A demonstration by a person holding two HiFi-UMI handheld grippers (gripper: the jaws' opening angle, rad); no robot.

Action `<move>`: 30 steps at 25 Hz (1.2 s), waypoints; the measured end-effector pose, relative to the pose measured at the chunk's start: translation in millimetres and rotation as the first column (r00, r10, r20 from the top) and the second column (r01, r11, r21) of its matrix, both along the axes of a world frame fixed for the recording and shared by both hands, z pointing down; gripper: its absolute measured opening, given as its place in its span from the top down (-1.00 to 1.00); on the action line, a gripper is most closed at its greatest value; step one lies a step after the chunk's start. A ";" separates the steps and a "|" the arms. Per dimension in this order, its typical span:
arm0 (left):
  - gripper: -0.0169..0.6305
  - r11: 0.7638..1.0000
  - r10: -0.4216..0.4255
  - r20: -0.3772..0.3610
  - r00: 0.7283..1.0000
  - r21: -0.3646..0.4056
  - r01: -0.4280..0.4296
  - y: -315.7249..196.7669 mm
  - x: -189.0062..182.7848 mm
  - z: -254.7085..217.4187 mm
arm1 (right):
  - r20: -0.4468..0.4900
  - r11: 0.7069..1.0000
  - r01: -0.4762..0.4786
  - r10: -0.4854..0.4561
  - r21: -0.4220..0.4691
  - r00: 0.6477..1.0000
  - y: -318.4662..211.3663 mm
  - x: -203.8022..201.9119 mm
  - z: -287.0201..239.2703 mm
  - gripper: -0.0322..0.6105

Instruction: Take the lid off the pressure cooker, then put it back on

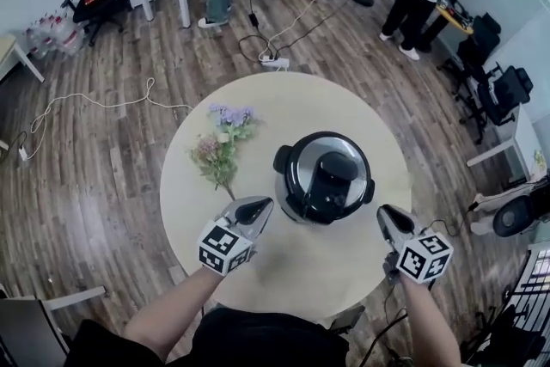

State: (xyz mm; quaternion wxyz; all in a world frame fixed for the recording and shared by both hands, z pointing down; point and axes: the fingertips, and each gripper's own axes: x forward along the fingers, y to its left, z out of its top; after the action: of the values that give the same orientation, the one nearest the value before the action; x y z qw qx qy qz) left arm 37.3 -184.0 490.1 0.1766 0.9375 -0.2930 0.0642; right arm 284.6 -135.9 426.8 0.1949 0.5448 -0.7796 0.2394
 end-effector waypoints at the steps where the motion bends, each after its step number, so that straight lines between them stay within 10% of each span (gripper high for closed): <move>1: 0.94 0.999 -0.012 -0.018 1.000 0.037 0.013 -1.6 0.2 -21.7 | 0.006 0.996 -0.041 0.041 0.080 0.999 10.2 -1.9 -12.2 0.77; 7: 0.95 0.968 -0.035 -0.095 0.995 0.243 0.058 -0.6 12.1 -138.9 | 0.016 0.880 -0.161 0.172 0.446 0.985 50.5 -17.3 -79.6 0.87; 14: 0.95 0.905 -0.043 -0.097 0.994 0.419 0.080 12.3 34.1 -211.1 | 0.073 0.742 -0.243 0.255 0.625 0.964 59.2 -15.6 -126.5 0.88; 30: 0.95 0.892 -0.108 -0.114 0.988 0.427 0.146 13.5 29.8 -220.4 | 0.071 0.719 -0.257 0.278 0.646 0.958 53.0 -12.7 -128.5 0.88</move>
State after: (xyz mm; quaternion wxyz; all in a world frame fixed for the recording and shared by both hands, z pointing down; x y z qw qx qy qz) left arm 67.1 -170.4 269.7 -0.0200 0.9339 -0.3526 -0.0551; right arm 271.9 -83.0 298.2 -0.0304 0.6886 -0.7240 -0.0280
